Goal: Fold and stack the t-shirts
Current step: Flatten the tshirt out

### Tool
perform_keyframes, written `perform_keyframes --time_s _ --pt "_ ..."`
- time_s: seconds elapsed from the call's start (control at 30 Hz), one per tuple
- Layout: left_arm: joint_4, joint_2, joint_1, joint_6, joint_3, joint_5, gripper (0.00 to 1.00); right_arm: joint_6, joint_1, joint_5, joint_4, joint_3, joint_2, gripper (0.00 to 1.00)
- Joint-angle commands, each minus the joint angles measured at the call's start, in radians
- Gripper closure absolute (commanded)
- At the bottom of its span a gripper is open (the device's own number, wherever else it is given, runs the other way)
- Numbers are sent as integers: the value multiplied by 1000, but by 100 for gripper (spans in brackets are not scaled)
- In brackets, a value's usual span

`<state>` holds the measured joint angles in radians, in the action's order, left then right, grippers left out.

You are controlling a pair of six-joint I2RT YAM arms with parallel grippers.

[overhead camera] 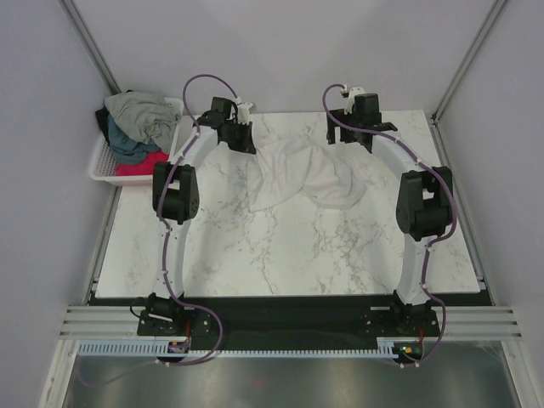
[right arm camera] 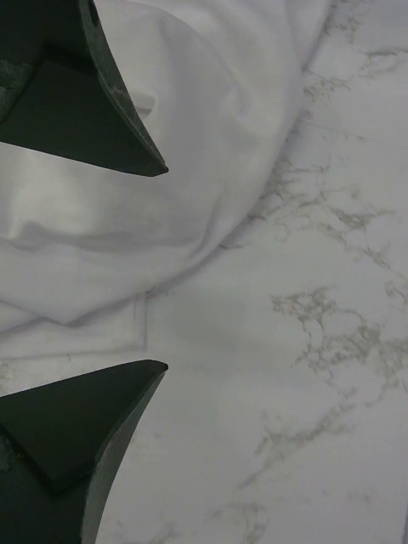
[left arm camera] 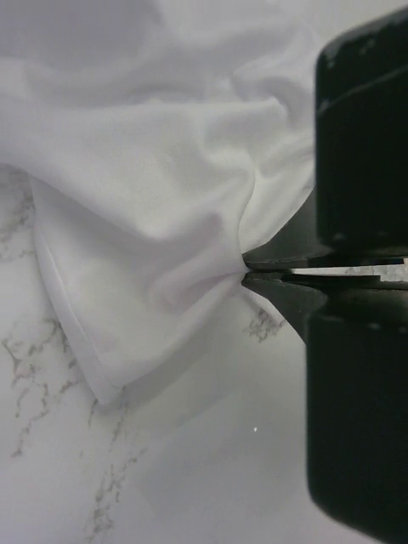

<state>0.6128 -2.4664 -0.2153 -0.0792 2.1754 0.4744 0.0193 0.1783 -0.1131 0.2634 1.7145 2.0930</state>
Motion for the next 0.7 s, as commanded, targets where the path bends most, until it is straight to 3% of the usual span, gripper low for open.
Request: perform_keyframes --time_s 0.0,0.17,0.33,0.5,0.67 --pt "-83 144 -30 70 96 150 98 -13 -39 202 -76 112 -93 2" --pt "-102 172 -128 165 247 271 98 -37 -86 266 -96 168 -116 2" --pt "-94 249 -209 210 232 408 98 -36 -112 276 -101 152 -131 2" --pt "-29 403 -257 -8 92 377 98 -24 -126 260 -101 125 -146 2" --pt "244 568 -242 -202 -34 392 98 -22 -128 245 -96 112 -154 2"
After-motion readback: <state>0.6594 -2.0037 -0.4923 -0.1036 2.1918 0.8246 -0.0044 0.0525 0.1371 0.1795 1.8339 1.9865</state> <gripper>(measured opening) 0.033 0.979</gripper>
